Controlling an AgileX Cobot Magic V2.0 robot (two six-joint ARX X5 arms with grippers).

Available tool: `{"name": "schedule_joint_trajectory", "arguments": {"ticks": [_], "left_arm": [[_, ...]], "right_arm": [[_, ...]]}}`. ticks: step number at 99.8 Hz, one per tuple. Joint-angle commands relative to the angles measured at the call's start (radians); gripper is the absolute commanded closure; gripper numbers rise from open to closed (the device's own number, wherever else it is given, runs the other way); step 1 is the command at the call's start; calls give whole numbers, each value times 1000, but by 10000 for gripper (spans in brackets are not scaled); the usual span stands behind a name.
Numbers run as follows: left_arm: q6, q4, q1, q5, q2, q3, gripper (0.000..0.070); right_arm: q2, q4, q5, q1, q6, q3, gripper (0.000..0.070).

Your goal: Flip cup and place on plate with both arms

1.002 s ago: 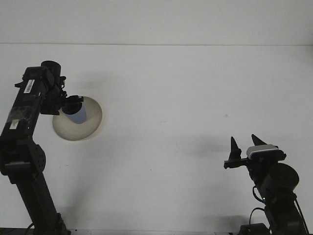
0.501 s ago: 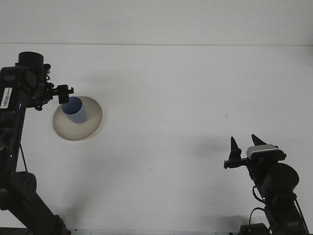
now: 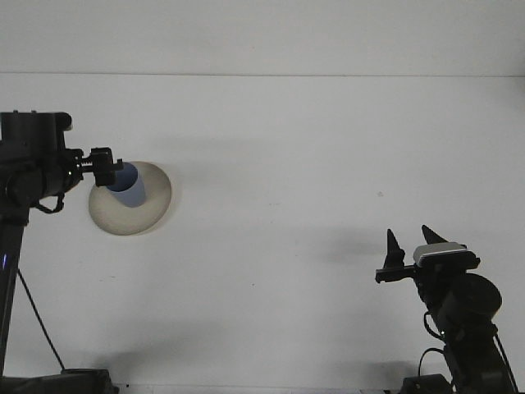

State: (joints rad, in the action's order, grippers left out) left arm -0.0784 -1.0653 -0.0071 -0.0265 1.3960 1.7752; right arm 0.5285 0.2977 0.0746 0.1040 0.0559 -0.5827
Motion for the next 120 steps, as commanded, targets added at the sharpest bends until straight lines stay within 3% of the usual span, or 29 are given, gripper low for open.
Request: {"name": "schedule_joint_trajectory", "arguments": {"ticks": [1, 56, 86, 120], "left_arm": [[-9, 50, -14, 1, -56, -105, 271], [-39, 678, -66, 1, -763, -987, 271], [-12, 731, -66, 1, -1033, -1162, 271], [-16, 729, -66, 1, -1068, -1162, 279]], "right_arm": [[2, -14, -3, 2, 0, -6, 231], [2, -13, -4, 2, 0, -6, 231], [2, -13, -3, 2, 0, -6, 231], [2, -14, -3, 2, 0, -6, 233]]}}
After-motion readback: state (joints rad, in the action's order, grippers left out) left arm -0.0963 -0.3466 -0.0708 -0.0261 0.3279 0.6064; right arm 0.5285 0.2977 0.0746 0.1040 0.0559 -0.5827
